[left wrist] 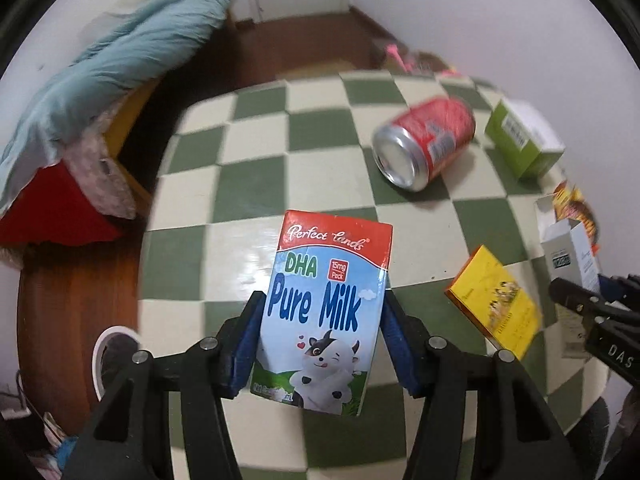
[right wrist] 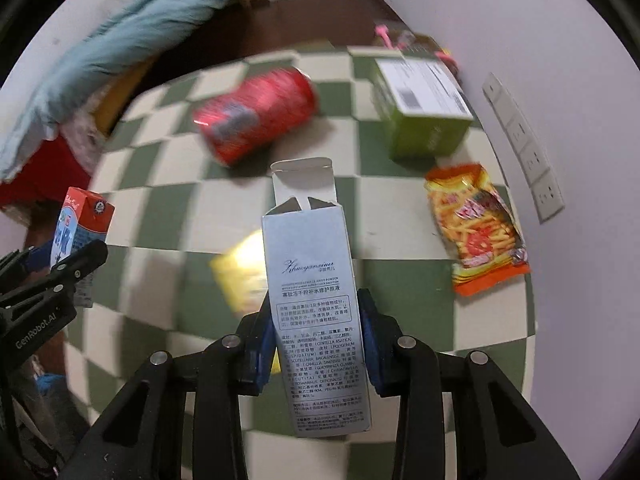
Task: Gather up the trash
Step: 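Carry the white box and Pure Milk carton over the bin and release both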
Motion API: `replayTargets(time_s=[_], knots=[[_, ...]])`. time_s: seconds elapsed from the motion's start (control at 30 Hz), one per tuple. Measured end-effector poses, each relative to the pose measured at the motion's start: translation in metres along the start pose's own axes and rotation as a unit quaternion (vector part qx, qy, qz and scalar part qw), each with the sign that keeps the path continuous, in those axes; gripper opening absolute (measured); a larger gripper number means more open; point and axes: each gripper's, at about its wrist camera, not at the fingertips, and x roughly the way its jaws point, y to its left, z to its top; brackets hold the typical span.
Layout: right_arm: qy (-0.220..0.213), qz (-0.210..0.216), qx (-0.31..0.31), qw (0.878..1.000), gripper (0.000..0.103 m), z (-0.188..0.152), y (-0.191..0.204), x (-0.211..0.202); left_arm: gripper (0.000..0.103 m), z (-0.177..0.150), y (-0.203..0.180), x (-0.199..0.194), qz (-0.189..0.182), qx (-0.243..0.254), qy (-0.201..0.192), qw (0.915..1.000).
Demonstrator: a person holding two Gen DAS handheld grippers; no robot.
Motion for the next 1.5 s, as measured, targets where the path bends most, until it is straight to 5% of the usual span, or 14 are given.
replayTargets(time_s=[0.3, 0.67, 0.9, 1.13, 1.33, 1.37, 1.43, 1.5], knots=[[-0.046, 0.109, -0.032, 0.992, 0.039, 0.001, 0.097, -0.058, 0.053, -0.009, 0.091, -0.092, 0.033, -0.054, -0.086, 0.9943], [-0.035, 0.206, -0.141, 0.968, 0.039, 0.003, 0.290, -0.064, 0.053, -0.055, 0.238, -0.147, 0.108, -0.144, -0.124, 0.9758], [0.040, 0.218, -0.193, 0.956, 0.039, -0.021, 0.398, 0.006, 0.053, -0.102, 0.330, -0.107, 0.123, -0.229, -0.073, 0.9629], [0.124, 0.183, -0.236, 0.946, 0.039, -0.051, 0.469, 0.104, 0.053, -0.151, 0.410, -0.021, 0.064, -0.325, 0.018, 0.9435], [0.162, 0.158, -0.250, 0.941, 0.039, -0.054, 0.496, 0.164, 0.055, -0.176, 0.441, 0.024, 0.039, -0.366, 0.066, 0.9273], [0.169, 0.155, -0.252, 0.940, 0.040, -0.053, 0.499, 0.172, 0.059, -0.179, 0.443, 0.028, 0.038, -0.371, 0.070, 0.9253], [0.180, 0.160, -0.250, 0.938, 0.040, -0.050, 0.502, 0.186, 0.090, -0.183, 0.446, 0.032, 0.036, -0.383, 0.074, 0.9200], [0.186, 0.155, -0.253, 0.937, 0.049, -0.052, 0.504, 0.195, 0.095, -0.186, 0.447, 0.034, 0.035, -0.387, 0.077, 0.9182]])
